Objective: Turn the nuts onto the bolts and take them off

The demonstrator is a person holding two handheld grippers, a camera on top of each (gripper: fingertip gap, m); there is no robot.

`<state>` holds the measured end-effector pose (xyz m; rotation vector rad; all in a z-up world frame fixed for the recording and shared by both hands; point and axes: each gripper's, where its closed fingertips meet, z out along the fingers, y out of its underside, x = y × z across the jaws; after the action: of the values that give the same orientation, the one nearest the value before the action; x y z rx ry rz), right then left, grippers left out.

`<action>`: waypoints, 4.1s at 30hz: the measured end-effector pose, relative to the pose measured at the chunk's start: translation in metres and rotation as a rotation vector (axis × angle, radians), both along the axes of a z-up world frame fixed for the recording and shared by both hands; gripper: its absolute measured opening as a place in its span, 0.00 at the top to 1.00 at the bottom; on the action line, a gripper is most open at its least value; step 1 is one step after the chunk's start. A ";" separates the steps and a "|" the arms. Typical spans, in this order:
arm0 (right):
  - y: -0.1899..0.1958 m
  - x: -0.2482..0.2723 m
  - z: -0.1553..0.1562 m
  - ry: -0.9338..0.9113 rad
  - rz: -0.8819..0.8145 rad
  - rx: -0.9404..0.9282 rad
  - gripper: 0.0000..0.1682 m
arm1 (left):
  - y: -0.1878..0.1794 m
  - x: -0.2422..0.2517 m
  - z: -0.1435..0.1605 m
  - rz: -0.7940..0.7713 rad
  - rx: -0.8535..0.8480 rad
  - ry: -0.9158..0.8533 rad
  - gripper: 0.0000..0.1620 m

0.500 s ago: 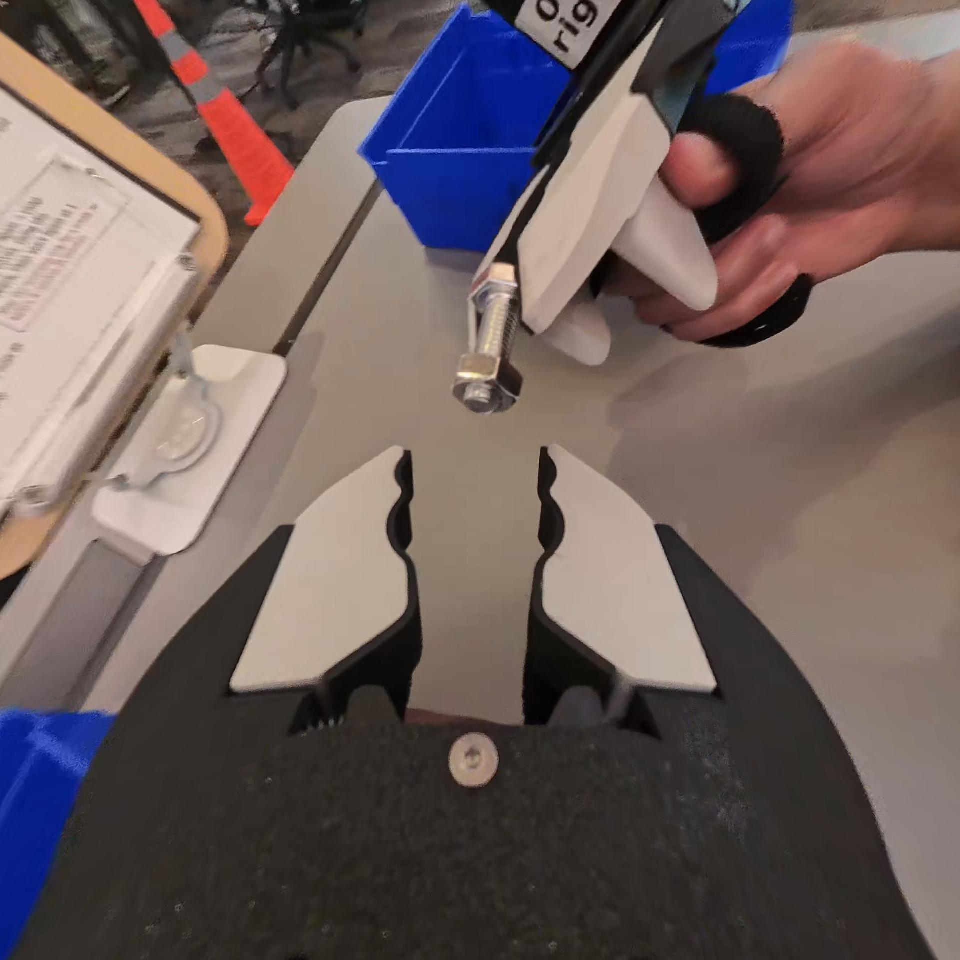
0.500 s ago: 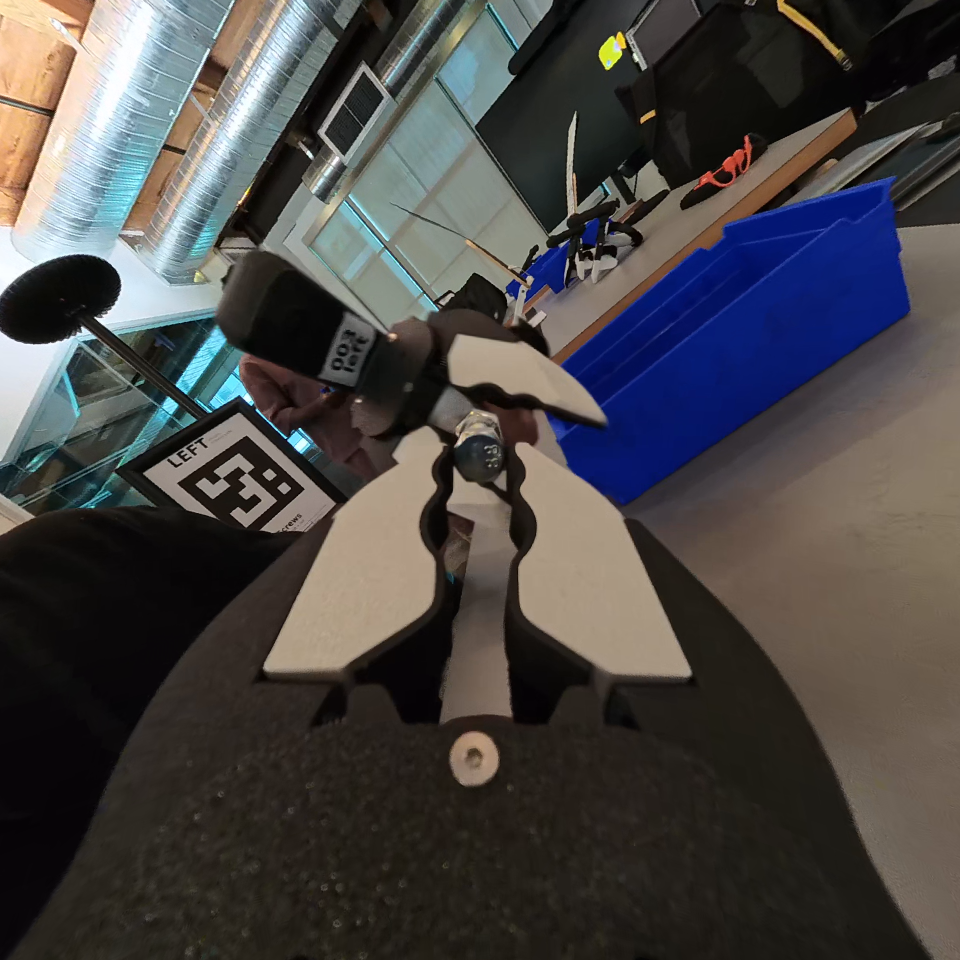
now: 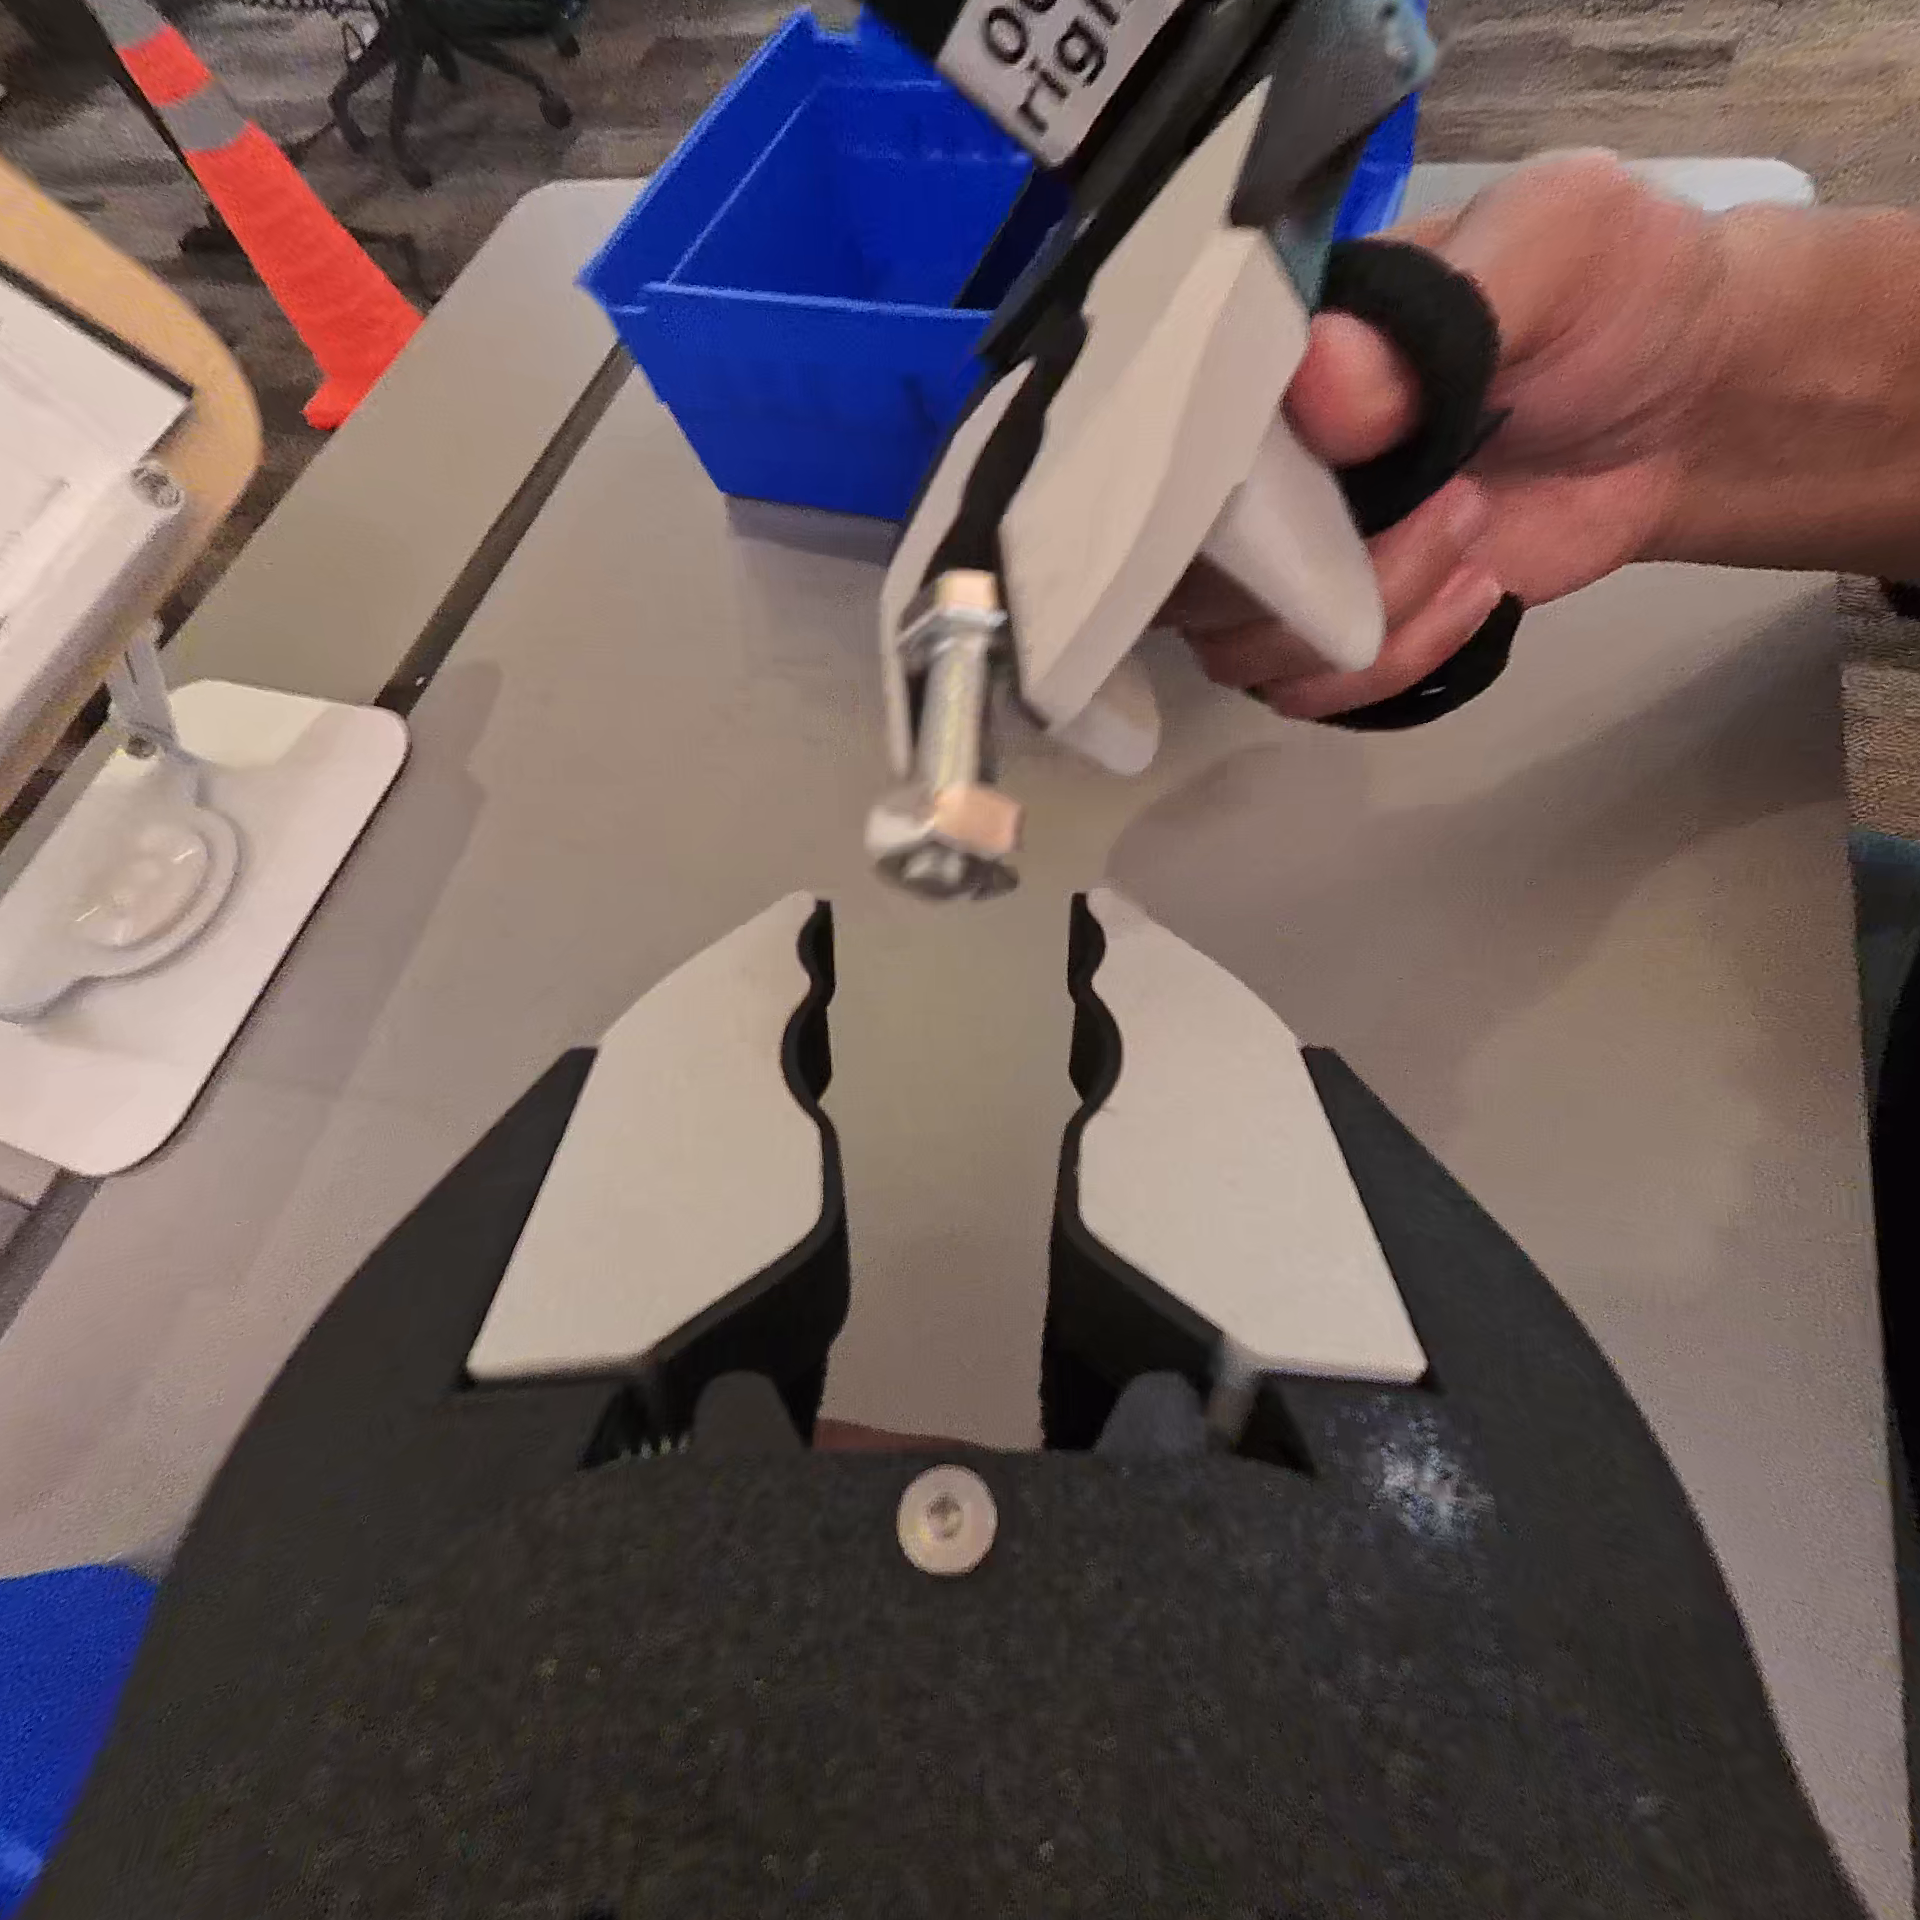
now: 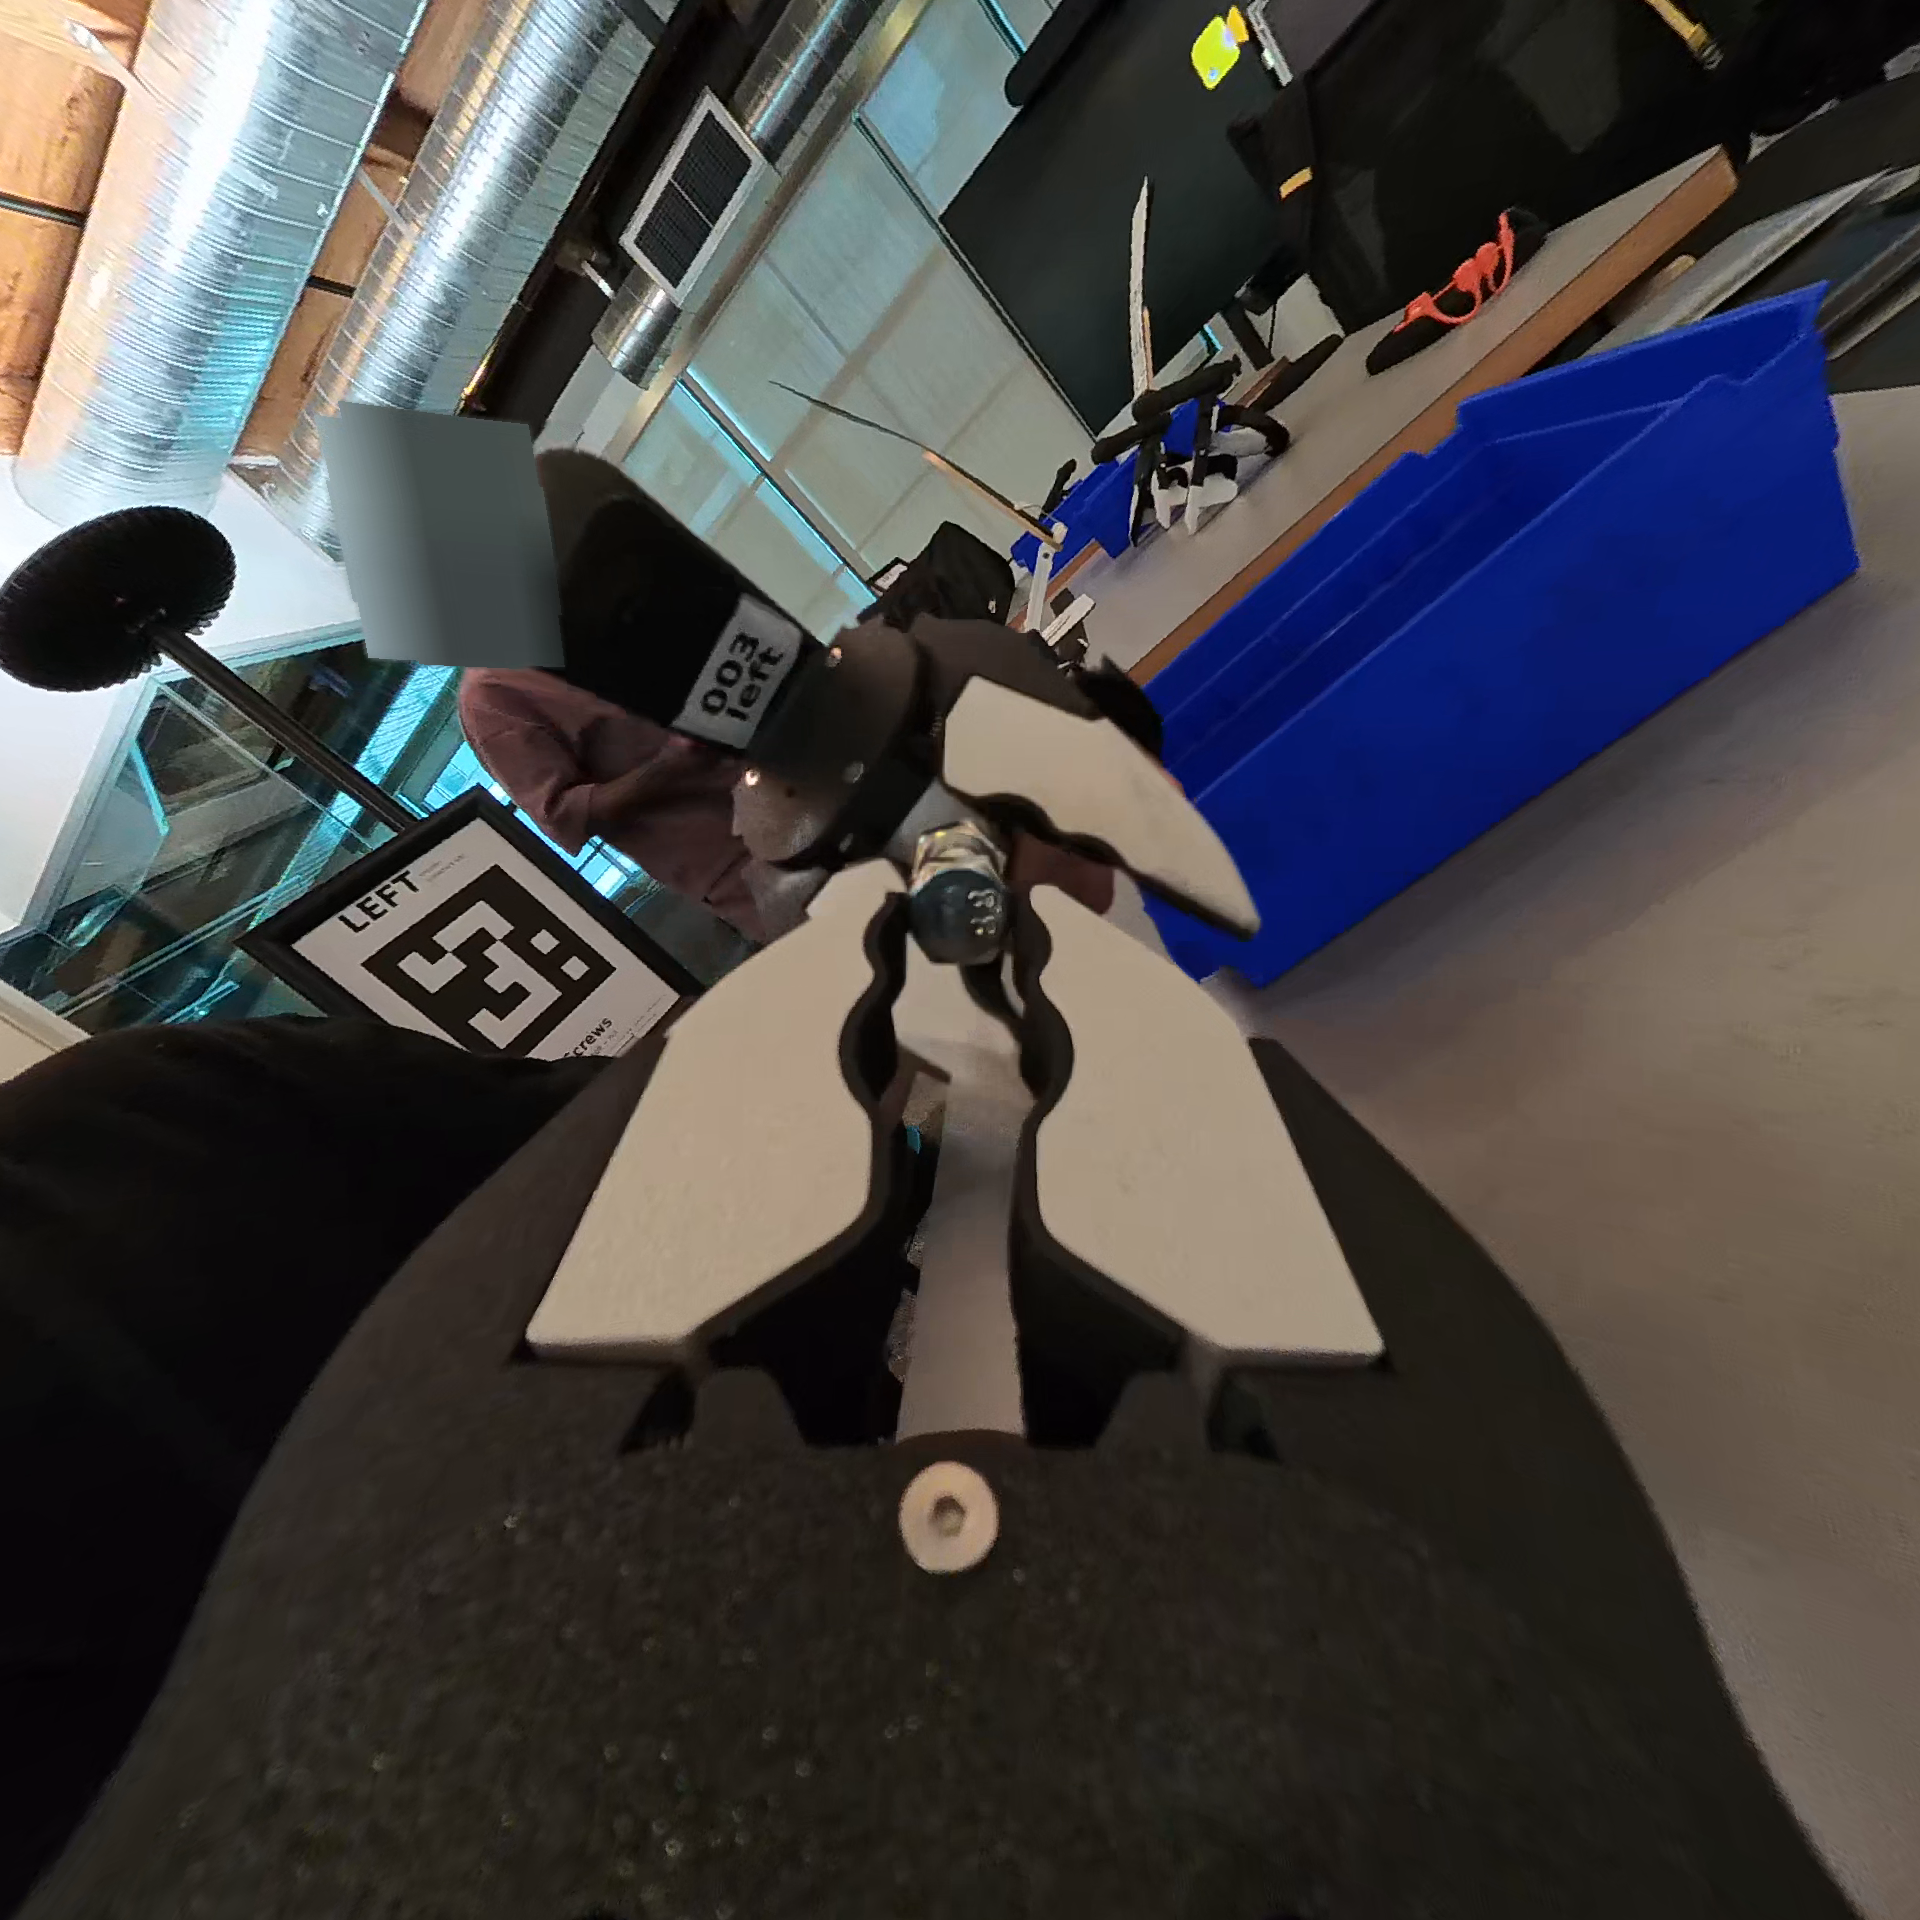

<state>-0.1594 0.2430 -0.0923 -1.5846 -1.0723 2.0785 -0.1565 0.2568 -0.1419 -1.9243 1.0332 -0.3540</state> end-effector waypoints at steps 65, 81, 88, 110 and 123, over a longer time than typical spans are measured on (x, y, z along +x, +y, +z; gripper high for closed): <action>0.001 0.000 -0.002 0.004 0.025 -0.098 0.88 | -0.002 -0.012 -0.024 -0.020 -0.063 0.016 0.72; 0.002 -0.002 -0.006 -0.006 0.022 -0.113 0.88 | -0.004 -0.006 -0.009 -0.024 -0.009 0.037 0.71; 0.011 0.002 -0.007 -0.006 -0.009 -0.130 0.88 | -0.001 -0.014 0.024 0.017 0.133 -0.020 0.73; -0.001 0.012 0.002 0.086 0.010 0.188 0.88 | -0.018 0.005 0.053 -0.161 -0.360 -0.730 0.90; 0.014 0.016 0.007 0.074 -0.047 0.090 0.89 | -0.005 -0.009 0.040 -0.067 -0.158 -0.514 0.58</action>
<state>-0.1436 0.2570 -0.0858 -1.4647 -1.0770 2.0127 -0.1654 0.2522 -0.1020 -1.7970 0.7420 -0.9372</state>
